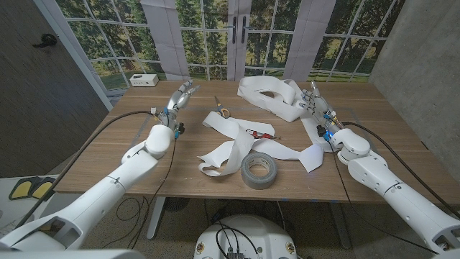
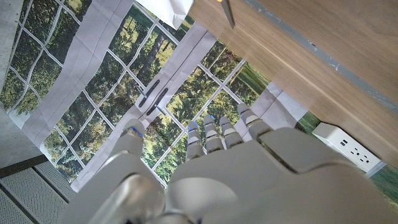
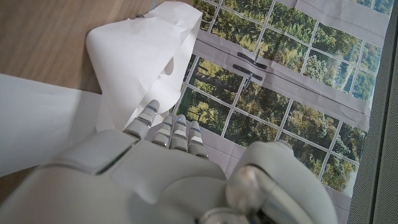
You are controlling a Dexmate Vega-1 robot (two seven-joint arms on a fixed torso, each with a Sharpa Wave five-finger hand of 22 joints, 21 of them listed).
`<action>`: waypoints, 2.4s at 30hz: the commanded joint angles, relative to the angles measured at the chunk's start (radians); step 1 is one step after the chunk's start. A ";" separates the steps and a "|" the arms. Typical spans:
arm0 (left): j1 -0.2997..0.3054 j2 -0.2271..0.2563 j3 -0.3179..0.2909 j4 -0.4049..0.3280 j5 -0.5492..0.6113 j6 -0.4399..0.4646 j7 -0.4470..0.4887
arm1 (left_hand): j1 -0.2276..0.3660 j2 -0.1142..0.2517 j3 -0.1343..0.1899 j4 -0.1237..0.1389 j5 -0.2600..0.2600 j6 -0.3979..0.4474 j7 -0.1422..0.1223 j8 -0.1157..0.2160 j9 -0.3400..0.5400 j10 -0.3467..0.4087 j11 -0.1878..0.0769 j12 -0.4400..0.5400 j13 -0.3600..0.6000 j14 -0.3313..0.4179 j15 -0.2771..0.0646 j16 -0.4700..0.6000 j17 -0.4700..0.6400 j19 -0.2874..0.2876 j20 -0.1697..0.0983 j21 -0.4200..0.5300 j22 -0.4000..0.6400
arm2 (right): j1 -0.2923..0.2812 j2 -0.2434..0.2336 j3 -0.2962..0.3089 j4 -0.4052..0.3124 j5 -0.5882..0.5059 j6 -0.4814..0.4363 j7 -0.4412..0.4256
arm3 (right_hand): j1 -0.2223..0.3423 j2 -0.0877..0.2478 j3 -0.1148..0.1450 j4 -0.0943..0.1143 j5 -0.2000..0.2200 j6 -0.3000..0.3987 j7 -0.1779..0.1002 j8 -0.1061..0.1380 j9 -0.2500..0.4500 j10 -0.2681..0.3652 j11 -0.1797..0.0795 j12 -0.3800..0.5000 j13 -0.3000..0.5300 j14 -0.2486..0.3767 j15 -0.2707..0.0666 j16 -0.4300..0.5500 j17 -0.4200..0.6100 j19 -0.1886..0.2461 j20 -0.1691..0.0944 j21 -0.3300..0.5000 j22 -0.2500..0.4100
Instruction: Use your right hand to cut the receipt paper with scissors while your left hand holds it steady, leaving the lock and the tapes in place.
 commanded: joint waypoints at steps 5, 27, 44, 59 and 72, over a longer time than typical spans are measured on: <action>-0.049 0.031 0.015 0.043 0.036 -0.040 -0.048 | 0.023 0.006 0.013 -0.001 0.010 0.015 0.000 0.008 0.006 0.009 -0.003 0.004 0.004 -0.003 -0.005 -0.001 0.002 -0.003 0.000 -0.003 0.003 | -0.004 -0.001 0.000 -0.010 -0.002 -0.013 -0.010 | 0.014 0.004 0.000 -0.005 0.002 0.016 -0.003 0.009 0.005 0.016 0.003 0.006 0.004 -0.001 -0.008 0.004 -0.002 0.001 0.010 0.007 0.006; -0.104 0.071 0.044 0.105 0.136 -0.091 -0.072 | 0.091 0.037 0.043 -0.016 0.020 0.020 -0.005 0.004 0.007 0.062 -0.016 0.019 0.007 0.016 -0.019 0.005 0.001 -0.008 -0.002 -0.005 0.002 | 0.014 0.010 -0.003 0.015 0.000 -0.015 -0.006 | 0.022 0.006 0.003 -0.009 -0.001 0.019 -0.004 0.008 0.005 0.023 -0.001 0.005 0.005 0.010 -0.017 0.008 -0.003 0.003 0.012 0.008 0.006; -0.148 0.108 0.059 0.110 0.221 -0.077 -0.080 | 0.132 0.017 0.046 -0.020 0.017 0.016 -0.006 0.001 0.007 0.077 -0.037 0.020 0.012 0.020 -0.031 0.004 0.002 -0.011 -0.002 -0.005 0.002 | 0.018 0.003 -0.002 0.020 0.001 -0.019 0.002 | 0.024 0.008 0.004 -0.010 -0.004 0.022 -0.006 0.007 0.006 0.024 0.001 0.003 0.006 0.007 -0.013 0.006 -0.003 0.004 0.012 0.008 0.006; -0.199 0.130 0.089 0.149 0.289 -0.112 -0.102 | 0.237 0.056 0.085 -0.024 0.042 0.117 -0.019 0.038 0.017 0.135 -0.060 0.040 0.024 0.044 -0.060 0.007 0.002 -0.004 -0.011 -0.002 0.002 | 0.014 0.001 0.002 0.020 0.003 -0.016 -0.002 | 0.024 0.009 0.004 -0.010 -0.006 0.022 -0.007 0.006 0.006 0.025 0.001 0.002 0.007 0.007 -0.014 0.006 -0.003 0.004 0.012 0.008 0.006; -0.241 0.141 0.113 0.169 0.340 -0.129 -0.130 | 0.274 0.048 0.094 -0.029 0.047 0.093 -0.046 0.026 0.020 0.134 -0.073 0.037 0.027 0.045 -0.075 0.005 0.002 -0.002 -0.016 -0.003 0.002 | 0.018 0.004 0.000 0.023 0.001 -0.014 -0.001 | 0.025 0.009 0.005 -0.010 -0.008 0.023 -0.007 0.005 0.006 0.024 0.000 0.001 0.007 0.008 -0.014 0.006 -0.003 0.004 0.013 0.009 0.006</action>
